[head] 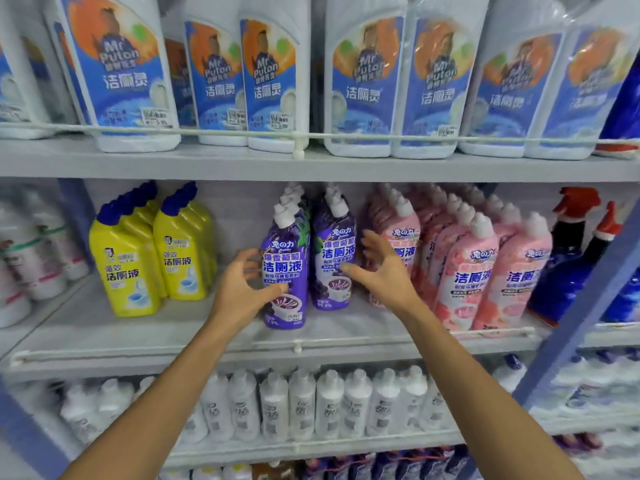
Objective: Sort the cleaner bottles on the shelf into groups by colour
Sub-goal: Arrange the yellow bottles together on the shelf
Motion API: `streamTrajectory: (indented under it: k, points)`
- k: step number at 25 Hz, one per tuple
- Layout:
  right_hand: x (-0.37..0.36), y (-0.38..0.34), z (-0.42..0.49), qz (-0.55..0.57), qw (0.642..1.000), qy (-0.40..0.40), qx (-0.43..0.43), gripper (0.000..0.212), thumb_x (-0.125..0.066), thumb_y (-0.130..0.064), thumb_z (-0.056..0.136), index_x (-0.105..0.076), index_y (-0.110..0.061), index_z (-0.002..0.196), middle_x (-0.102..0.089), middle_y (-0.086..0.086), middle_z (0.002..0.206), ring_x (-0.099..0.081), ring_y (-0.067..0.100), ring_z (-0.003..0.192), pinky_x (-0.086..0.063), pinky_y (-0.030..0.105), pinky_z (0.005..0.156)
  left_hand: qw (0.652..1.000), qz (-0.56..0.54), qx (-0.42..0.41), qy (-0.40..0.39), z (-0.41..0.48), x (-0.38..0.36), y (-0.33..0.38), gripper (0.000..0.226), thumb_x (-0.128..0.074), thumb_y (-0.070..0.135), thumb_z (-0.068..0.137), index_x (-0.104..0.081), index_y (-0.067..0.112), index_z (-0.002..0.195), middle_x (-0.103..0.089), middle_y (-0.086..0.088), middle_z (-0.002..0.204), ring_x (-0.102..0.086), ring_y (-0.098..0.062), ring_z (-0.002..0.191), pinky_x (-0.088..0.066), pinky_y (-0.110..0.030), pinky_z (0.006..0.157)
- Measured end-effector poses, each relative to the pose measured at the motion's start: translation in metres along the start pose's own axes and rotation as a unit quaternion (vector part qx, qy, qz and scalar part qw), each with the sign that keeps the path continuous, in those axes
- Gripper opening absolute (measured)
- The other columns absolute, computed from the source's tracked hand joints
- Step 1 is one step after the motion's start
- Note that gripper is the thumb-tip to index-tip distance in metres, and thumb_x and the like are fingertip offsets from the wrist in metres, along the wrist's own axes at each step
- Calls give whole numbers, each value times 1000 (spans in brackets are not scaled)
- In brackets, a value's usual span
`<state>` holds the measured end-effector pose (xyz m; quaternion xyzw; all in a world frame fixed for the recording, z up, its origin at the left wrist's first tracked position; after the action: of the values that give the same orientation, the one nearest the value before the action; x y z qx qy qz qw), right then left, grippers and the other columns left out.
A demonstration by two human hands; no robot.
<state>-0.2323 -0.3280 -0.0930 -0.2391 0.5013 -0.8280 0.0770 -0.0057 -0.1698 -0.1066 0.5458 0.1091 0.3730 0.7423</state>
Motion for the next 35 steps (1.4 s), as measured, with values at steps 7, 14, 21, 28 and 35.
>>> streamTrajectory:
  k: [7,14,21,28,35]
  points:
    - [-31,32,42,25,999,46,9,69,-92,-18,73,-48,-24,126,-68,-8,111,-68,9,100,-58,23,83,997,51,42,32,5,-26,-5,68,-90,-4,66,-51,16,118,-66,13,94,-63,18,74,-49,-9,62]
    - [-46,33,37,27,997,73,7,67,-91,-21,75,-50,-16,127,-66,-8,114,-66,2,101,-50,6,74,994,106,17,28,7,-20,-7,65,-94,12,65,-52,19,114,-66,17,96,-61,5,84,-47,-6,61]
    - [-46,33,35,7,997,70,-14,63,-90,-21,77,-52,-17,128,-70,-7,112,-66,-4,97,-51,7,72,995,90,32,-19,10,-14,-19,62,-94,15,66,-52,22,112,-65,21,95,-62,16,81,-51,-18,65]
    - [-47,33,29,12,997,74,-5,64,-88,-22,78,-52,-15,130,-71,0,117,-69,14,104,-60,29,86,996,72,24,-45,13,-13,-26,60,-92,14,69,-51,21,113,-65,20,94,-66,5,80,-51,-13,61]
    - [-44,34,23,29,997,68,-8,58,-85,-15,81,-53,-10,129,-67,-12,106,-69,10,98,-58,17,74,996,69,15,-55,14,-3,-28,62,-93,20,69,-51,26,114,-65,23,93,-65,11,76,-49,-12,61]
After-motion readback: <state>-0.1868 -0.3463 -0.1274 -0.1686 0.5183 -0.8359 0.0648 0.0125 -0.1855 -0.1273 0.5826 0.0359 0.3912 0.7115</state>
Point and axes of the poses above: each hand's wrist, its own z-axis towards the middle knuckle, its own x-axis out of the back of the hand, y = z × x, the point moved 2 cm from there along z, towards the middle knuckle
